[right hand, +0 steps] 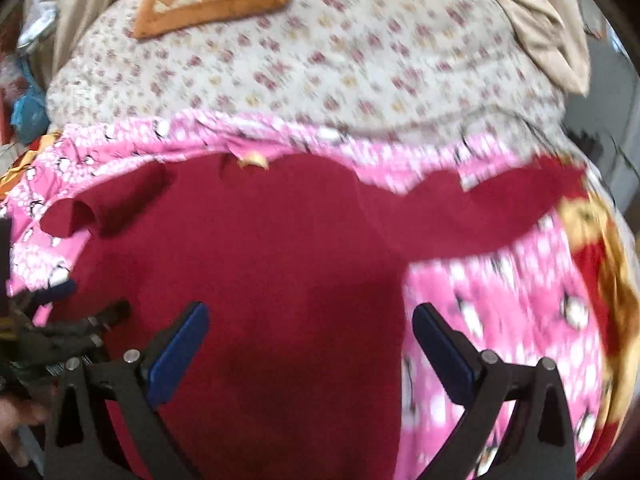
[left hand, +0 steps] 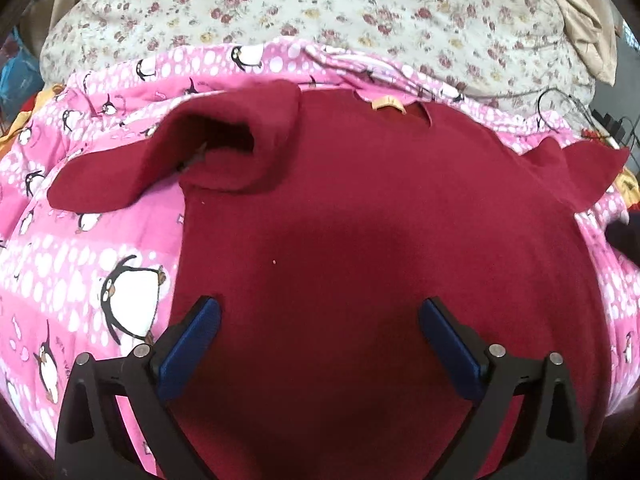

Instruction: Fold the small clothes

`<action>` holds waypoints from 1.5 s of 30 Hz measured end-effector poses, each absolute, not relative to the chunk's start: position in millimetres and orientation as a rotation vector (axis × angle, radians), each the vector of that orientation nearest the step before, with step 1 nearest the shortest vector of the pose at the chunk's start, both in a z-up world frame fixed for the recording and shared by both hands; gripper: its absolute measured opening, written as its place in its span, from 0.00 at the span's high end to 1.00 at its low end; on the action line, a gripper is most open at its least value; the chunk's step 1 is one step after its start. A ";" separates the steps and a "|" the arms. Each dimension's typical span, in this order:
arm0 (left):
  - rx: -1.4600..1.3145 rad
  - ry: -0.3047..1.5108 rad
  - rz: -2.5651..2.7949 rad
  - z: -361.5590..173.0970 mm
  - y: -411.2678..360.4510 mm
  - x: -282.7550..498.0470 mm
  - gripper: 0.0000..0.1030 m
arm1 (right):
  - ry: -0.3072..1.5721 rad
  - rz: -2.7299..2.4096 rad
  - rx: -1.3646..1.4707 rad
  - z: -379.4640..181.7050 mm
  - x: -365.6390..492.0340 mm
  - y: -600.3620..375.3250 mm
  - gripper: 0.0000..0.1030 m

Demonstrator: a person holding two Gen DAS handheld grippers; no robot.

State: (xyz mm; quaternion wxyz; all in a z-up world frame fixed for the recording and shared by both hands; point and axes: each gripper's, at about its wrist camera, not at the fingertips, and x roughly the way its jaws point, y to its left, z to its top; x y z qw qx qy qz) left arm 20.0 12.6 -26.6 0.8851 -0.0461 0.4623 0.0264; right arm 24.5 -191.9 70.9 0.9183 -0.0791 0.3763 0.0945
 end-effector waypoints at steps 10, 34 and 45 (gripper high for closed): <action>-0.069 0.976 0.067 -31.9 8.2 20.8 0.18 | 0.954 0.246 -0.112 9.3 33.9 -171.7 0.00; -0.110 0.851 0.040 -11.5 18.0 11.8 0.21 | 0.796 0.226 -0.238 40.1 8.6 -162.2 0.00; -0.087 0.867 0.059 -15.5 20.5 9.9 0.22 | 0.749 0.196 -0.229 47.6 -0.7 -171.9 0.00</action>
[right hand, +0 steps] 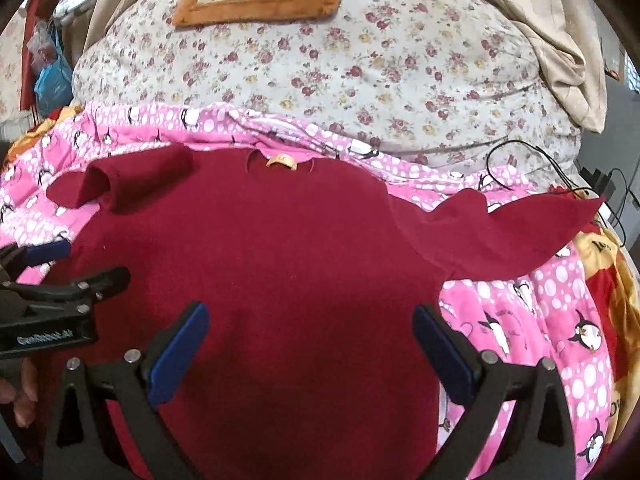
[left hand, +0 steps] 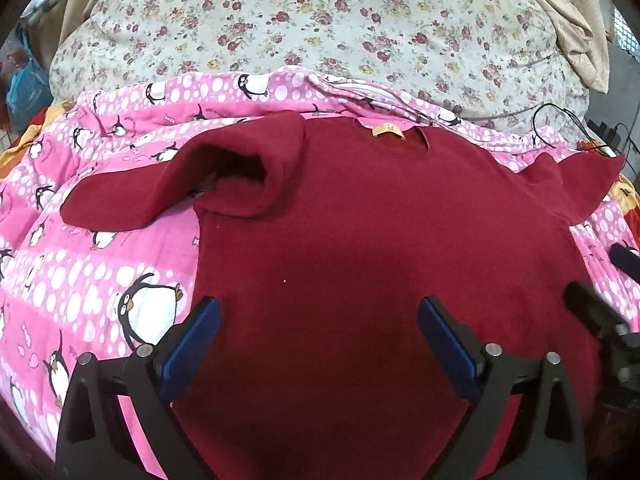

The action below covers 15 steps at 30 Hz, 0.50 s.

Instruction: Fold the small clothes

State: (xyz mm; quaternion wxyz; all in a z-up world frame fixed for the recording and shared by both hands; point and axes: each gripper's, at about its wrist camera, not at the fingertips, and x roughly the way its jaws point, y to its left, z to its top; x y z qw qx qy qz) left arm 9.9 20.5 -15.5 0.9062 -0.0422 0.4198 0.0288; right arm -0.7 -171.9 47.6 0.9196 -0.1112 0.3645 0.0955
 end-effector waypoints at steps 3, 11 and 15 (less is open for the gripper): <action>-0.078 0.878 0.066 -17.4 19.8 11.0 0.22 | 0.709 0.192 -0.184 57.8 -8.9 -181.1 0.00; -0.070 0.891 0.073 -19.3 17.9 11.4 0.22 | 0.747 0.125 -0.108 54.8 -6.9 -203.1 0.00; -0.070 0.892 0.077 -19.5 18.5 10.7 0.22 | 0.757 0.123 -0.093 51.3 -5.6 -204.2 0.00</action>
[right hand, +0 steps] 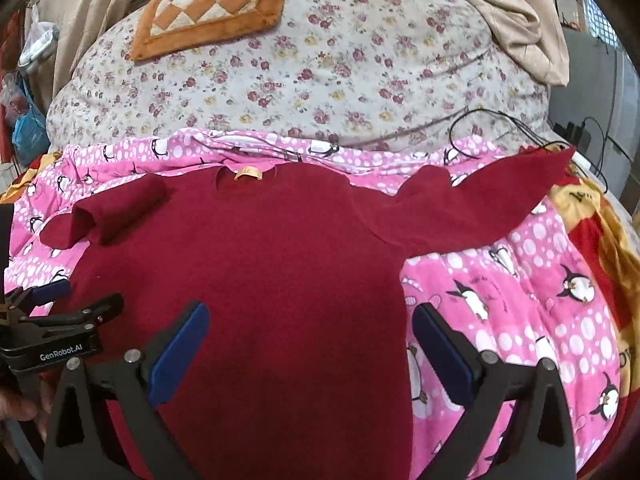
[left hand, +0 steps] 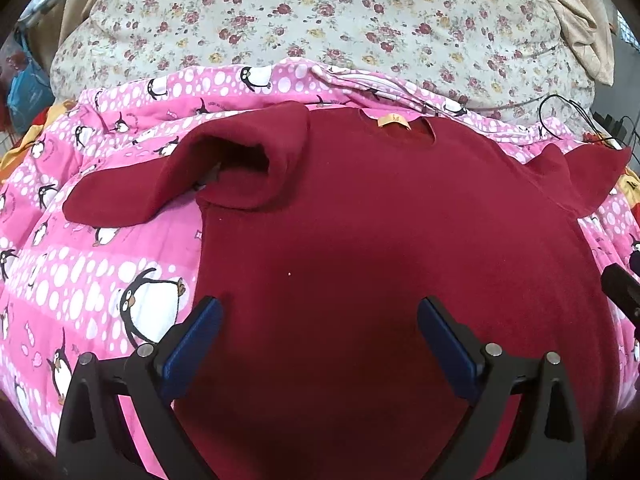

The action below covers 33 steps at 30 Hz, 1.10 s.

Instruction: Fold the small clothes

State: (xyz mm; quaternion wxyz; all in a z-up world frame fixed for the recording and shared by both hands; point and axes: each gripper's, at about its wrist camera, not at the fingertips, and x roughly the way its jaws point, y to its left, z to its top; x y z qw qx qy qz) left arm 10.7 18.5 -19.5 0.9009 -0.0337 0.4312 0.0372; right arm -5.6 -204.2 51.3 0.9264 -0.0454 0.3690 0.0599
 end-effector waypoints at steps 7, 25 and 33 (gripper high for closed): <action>-0.061 0.903 0.075 -21.3 16.4 10.9 0.22 | 0.752 0.135 -0.122 48.6 -7.0 -196.2 0.00; -0.052 0.870 0.084 -15.2 13.3 8.2 0.23 | 0.754 0.136 -0.126 47.9 -6.1 -195.0 0.00; -0.022 0.837 0.097 -9.9 12.6 6.2 0.23 | 0.751 0.134 -0.126 48.9 -5.7 -196.3 0.00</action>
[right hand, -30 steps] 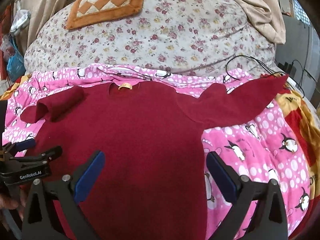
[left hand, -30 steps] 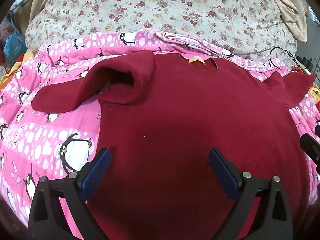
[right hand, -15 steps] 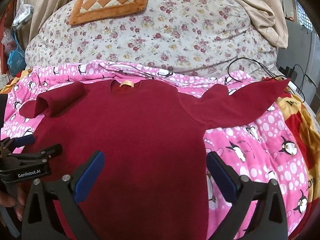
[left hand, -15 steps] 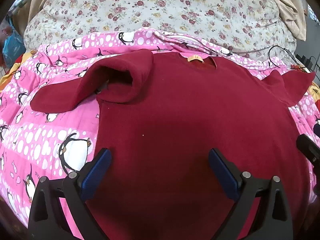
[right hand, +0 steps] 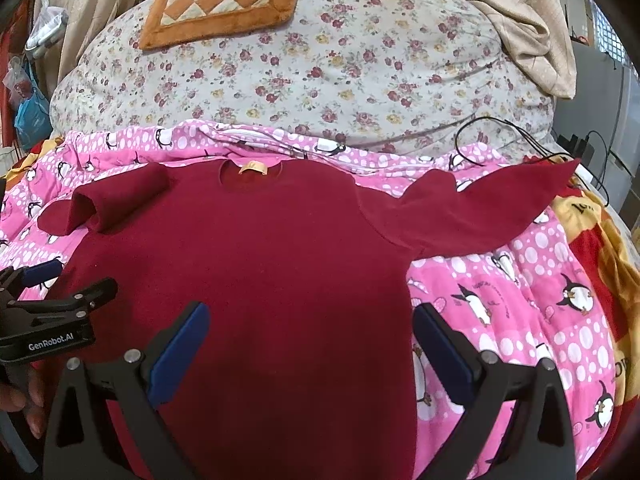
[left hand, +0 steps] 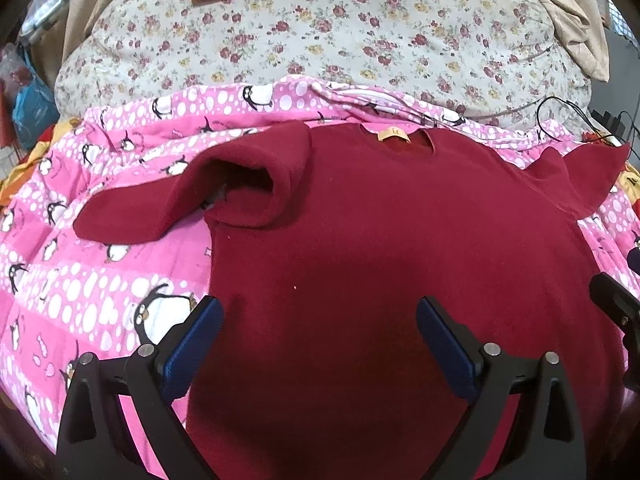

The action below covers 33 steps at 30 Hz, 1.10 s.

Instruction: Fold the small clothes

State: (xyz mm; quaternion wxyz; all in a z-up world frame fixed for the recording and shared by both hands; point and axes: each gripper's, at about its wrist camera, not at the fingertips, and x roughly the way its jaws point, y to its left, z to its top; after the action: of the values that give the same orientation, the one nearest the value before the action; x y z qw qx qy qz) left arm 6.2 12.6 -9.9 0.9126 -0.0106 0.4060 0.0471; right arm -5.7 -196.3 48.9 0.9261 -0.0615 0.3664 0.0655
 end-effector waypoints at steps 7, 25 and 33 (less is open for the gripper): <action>-0.008 0.833 0.100 -9.7 11.8 6.4 0.23 | 0.753 0.133 -0.123 49.1 -5.4 -196.2 0.00; -0.011 0.843 0.093 -12.8 11.4 6.9 0.24 | 0.767 0.134 -0.128 46.4 -4.4 -194.8 0.00; -0.160 0.839 0.061 3.6 42.9 17.4 0.24 | 0.797 0.143 -0.135 39.6 -0.6 -188.8 0.00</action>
State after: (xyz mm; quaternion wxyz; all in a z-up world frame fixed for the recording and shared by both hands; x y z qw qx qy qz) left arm 17.4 42.9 3.6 0.9097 -0.0775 0.4070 0.0295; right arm -0.6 -188.8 39.6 0.9169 -0.0658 0.3874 0.0697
